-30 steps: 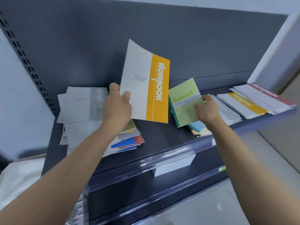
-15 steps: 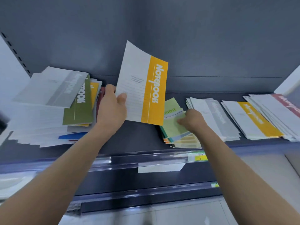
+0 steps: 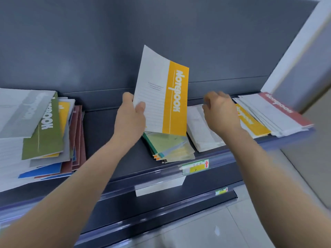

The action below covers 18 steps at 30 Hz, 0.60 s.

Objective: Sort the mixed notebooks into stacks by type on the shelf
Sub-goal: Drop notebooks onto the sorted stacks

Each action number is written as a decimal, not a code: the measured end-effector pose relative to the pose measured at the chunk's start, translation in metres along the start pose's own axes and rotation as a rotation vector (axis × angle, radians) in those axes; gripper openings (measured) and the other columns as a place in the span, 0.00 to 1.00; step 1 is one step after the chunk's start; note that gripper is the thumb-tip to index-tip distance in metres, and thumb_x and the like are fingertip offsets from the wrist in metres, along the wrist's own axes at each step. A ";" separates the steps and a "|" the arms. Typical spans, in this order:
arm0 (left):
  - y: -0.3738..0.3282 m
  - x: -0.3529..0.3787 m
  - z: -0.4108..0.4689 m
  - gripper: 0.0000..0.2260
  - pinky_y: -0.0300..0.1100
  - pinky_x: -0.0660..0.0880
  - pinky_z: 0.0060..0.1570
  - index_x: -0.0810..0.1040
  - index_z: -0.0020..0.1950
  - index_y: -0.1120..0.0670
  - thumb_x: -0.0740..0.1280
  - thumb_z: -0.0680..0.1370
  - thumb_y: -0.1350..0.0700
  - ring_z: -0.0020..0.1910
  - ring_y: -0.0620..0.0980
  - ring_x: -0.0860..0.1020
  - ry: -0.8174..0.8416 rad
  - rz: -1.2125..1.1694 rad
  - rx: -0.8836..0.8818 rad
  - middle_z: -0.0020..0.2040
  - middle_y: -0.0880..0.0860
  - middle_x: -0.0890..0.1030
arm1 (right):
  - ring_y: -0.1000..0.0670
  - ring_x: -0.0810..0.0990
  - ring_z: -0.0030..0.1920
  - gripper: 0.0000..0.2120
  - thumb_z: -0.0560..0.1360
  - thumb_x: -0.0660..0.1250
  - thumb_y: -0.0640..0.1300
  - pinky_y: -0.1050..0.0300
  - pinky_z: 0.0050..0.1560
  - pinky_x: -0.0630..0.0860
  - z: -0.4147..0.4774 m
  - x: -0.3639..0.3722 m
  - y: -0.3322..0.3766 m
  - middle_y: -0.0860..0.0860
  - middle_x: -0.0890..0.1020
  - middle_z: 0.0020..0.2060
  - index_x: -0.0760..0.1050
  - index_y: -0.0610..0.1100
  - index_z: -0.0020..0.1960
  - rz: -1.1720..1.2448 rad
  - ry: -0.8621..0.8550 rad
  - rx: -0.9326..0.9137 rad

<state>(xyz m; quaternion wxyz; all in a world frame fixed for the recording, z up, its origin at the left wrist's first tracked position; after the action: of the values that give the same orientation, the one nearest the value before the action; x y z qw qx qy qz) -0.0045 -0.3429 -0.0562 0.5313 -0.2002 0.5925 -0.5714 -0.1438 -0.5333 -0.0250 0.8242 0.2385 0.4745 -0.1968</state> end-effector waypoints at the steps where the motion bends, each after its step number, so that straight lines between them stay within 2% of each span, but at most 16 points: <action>1: -0.007 0.013 0.001 0.05 0.43 0.74 0.33 0.63 0.52 0.59 0.55 0.82 0.57 0.37 0.41 0.72 0.024 -0.012 0.013 0.40 0.42 0.71 | 0.38 0.72 0.51 0.09 0.77 0.60 0.37 0.51 0.46 0.67 -0.001 -0.013 -0.005 0.37 0.76 0.49 0.74 0.35 0.54 -0.024 -0.052 -0.017; 5: -0.036 0.062 0.005 0.05 0.40 0.70 0.30 0.63 0.51 0.58 0.55 0.82 0.57 0.36 0.43 0.71 0.101 -0.017 0.081 0.40 0.43 0.71 | 0.36 0.74 0.48 0.09 0.76 0.62 0.39 0.48 0.44 0.69 -0.005 -0.061 -0.031 0.36 0.78 0.46 0.75 0.35 0.51 -0.079 -0.291 -0.055; 8: -0.052 0.099 0.010 0.05 0.40 0.66 0.29 0.63 0.51 0.57 0.54 0.82 0.57 0.35 0.43 0.70 0.132 0.018 0.092 0.40 0.43 0.70 | 0.35 0.75 0.44 0.08 0.74 0.64 0.39 0.45 0.42 0.72 -0.006 -0.081 -0.058 0.37 0.78 0.42 0.76 0.35 0.48 -0.092 -0.390 -0.093; 11: -0.062 0.139 0.015 0.05 0.42 0.66 0.29 0.62 0.51 0.57 0.54 0.82 0.56 0.34 0.44 0.70 0.149 0.074 0.059 0.39 0.45 0.70 | 0.36 0.76 0.45 0.09 0.74 0.64 0.40 0.46 0.42 0.72 0.001 -0.091 -0.094 0.37 0.78 0.43 0.76 0.35 0.49 -0.095 -0.421 -0.091; 15: -0.075 0.207 0.017 0.05 0.48 0.73 0.35 0.62 0.52 0.57 0.53 0.83 0.56 0.35 0.45 0.71 0.210 0.140 -0.024 0.39 0.47 0.70 | 0.36 0.75 0.49 0.11 0.75 0.63 0.40 0.47 0.44 0.71 0.022 -0.095 -0.146 0.37 0.78 0.47 0.76 0.35 0.53 -0.058 -0.411 -0.103; 18: -0.085 0.259 0.021 0.04 0.51 0.76 0.39 0.61 0.53 0.56 0.53 0.82 0.56 0.39 0.48 0.73 0.241 0.169 -0.083 0.45 0.50 0.73 | 0.35 0.75 0.49 0.11 0.75 0.63 0.39 0.48 0.44 0.71 0.035 -0.098 -0.189 0.37 0.78 0.47 0.76 0.34 0.54 -0.026 -0.385 -0.135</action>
<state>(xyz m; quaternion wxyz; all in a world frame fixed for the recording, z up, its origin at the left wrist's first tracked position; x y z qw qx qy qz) -0.1099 -0.5943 -0.0797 0.4936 -0.1013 0.6900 -0.5197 -0.2699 -0.6974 0.0369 0.9113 0.1344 0.3231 -0.2172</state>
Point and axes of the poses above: each hand's wrist, its own z-axis towards the middle knuckle, its own x-axis out of the palm, y = z × x, the point moved 10 cm from there along z, towards the middle knuckle
